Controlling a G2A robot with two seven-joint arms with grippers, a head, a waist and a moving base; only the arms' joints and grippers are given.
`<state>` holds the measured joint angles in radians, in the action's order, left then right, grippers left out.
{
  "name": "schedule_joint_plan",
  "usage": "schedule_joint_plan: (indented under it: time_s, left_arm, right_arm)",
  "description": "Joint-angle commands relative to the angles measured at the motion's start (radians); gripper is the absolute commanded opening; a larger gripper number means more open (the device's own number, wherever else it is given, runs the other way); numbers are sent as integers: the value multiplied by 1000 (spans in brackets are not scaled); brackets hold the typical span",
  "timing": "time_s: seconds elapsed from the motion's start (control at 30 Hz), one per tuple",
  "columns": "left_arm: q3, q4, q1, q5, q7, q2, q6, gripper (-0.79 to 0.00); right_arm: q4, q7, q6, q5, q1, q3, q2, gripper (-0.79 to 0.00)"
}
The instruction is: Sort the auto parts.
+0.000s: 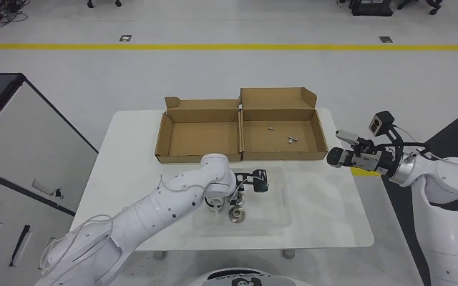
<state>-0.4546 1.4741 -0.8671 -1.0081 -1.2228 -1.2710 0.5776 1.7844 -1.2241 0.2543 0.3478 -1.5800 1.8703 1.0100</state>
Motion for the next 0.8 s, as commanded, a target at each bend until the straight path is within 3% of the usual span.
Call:
schedule_joint_plan:
  time_s: [0.0, 0.03, 0.07, 0.4, 0.77]
  left_arm:
    - [2, -3, 1, 0, 0, -2, -1, -671]
    - [3, -4, 2, 1, -1, -2, -2, -767]
    - [4, -5, 2, -1, -1, -3, -2, -785]
    - [-32, 36, 1, 0, 31, 4, -31, -785]
    - [-176, 257, -53, 62, 17, 60, -18, -785]
  right_arm:
    - [0, 0, 0, 0, 0, 0, 0, 0]
    - [0, 0, 0, 0, 0, 0, 0, 0]
    - [0, 0, 0, 0, 0, 0, 0, 0]
    - [0, 0, 0, 0, 0, 0, 0, 0]
    - [0, 0, 0, 0, 0, 0, 0, 0]
